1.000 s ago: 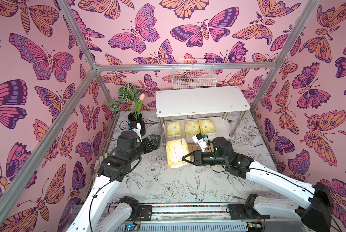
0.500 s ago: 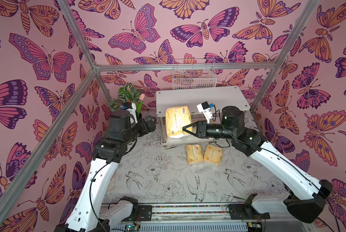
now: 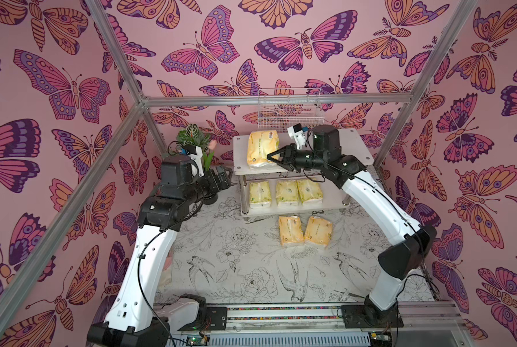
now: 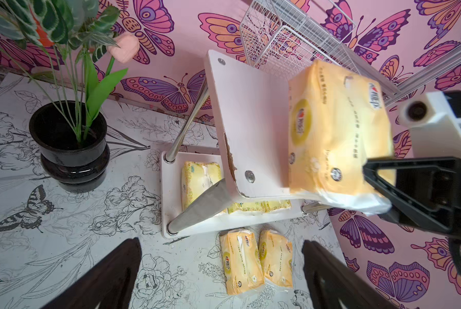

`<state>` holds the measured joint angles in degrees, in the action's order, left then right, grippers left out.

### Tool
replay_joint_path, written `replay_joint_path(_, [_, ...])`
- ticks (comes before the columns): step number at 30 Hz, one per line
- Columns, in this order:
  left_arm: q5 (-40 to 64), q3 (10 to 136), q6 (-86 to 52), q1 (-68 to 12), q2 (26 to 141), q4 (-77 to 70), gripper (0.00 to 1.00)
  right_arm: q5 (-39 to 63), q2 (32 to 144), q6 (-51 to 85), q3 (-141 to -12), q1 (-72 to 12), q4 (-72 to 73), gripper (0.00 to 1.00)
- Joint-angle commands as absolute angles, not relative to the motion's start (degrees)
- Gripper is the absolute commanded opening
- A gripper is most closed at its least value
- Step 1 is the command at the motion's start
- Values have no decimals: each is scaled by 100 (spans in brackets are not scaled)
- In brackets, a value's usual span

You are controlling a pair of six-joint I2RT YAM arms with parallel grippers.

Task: Place the tissue boxes on the shelf by color
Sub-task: Place a box of tissues on the shelf.

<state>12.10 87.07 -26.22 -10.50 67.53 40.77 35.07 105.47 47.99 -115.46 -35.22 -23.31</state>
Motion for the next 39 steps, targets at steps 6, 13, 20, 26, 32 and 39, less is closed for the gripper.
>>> replay_joint_path(6, [1382, 8527, -2663, -1011, 6600, 4071, 99, 3584, 11188, 4781, -12497, -3491, -2714, 15])
replay_joint_path(13, [1437, 8284, -2709, -1012, 6492, 3992, 99, 3504, 11317, 4699, -12639, -3351, -2893, 40])
replay_joint_path(20, [1503, 8148, -2799, -1016, 6434, 3902, 100, 3221, 11305, 4432, -12881, -3244, -3221, 59])
replay_joint_path(26, [1534, 8073, -2819, -1016, 6390, 3867, 99, 2738, 11095, 3911, -12914, -3226, -3698, 67])
replay_joint_path(32, [1597, 7990, -2865, -1012, 6381, 3806, 99, 2523, 10893, 3757, -12696, -3228, -3733, 68])
replay_joint_path(39, [1664, 7904, -2876, -1017, 6313, 3785, 100, 2422, 10401, 3744, -12248, -3234, -3449, 69])
